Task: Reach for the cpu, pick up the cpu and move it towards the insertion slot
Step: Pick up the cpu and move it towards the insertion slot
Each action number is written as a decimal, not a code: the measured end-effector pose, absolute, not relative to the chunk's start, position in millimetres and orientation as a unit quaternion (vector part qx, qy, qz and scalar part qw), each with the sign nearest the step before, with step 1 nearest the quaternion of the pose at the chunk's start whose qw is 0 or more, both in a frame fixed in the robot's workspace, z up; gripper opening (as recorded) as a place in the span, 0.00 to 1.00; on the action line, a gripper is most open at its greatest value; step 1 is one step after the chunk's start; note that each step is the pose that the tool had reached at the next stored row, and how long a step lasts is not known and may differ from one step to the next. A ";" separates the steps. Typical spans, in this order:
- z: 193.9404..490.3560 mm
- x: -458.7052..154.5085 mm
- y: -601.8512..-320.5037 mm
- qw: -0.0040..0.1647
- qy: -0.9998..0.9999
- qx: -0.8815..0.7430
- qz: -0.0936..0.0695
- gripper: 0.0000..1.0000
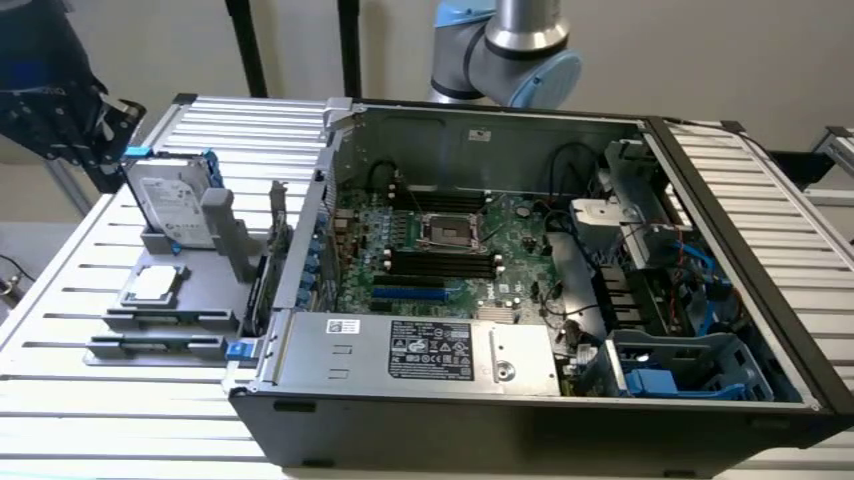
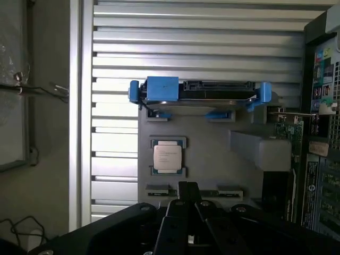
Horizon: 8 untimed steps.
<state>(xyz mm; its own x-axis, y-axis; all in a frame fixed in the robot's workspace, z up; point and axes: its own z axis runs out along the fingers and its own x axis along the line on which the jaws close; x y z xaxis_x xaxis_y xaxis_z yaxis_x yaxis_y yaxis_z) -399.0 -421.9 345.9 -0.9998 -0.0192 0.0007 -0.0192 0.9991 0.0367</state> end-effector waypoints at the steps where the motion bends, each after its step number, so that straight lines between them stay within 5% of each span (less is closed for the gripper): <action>1: 344.7 -400.7 -423.5 0.001 -1.000 0.010 -0.018 0.11; 8: 337.0 -411.1 -427.5 0.002 -1.000 0.010 -0.017 0.11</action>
